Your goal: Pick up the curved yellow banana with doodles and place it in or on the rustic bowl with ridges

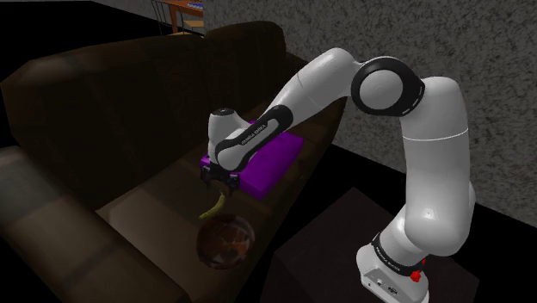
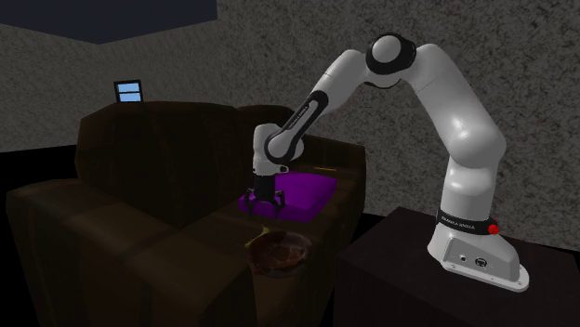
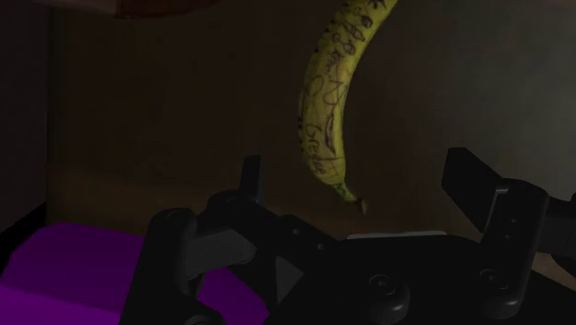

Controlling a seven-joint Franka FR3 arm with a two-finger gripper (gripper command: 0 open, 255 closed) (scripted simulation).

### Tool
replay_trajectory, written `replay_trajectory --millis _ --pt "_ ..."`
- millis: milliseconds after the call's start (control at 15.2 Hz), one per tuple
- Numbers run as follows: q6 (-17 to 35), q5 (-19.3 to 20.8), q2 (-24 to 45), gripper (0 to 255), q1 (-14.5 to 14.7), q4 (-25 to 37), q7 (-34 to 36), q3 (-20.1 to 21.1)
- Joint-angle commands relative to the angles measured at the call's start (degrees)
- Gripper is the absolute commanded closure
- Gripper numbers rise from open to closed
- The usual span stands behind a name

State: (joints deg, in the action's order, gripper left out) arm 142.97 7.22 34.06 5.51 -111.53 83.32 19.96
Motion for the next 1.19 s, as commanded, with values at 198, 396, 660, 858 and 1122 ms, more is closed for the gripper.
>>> replay_trajectory --millis 198,396,660,858,1122 --pt "1.8 0.8 4.3 0 1.6 2.5 1.7 -1.3" --pt "3.2 1.4 6.2 0 2.2 3.0 2.0 -1.8" --pt "3.5 1.5 6.6 0 2.3 3.1 2.1 -1.9" --pt "3.5 1.5 6.6 0 2.3 3.1 2.1 -1.9" --pt "3.5 1.5 6.6 255 2.3 3.1 2.1 -1.9"
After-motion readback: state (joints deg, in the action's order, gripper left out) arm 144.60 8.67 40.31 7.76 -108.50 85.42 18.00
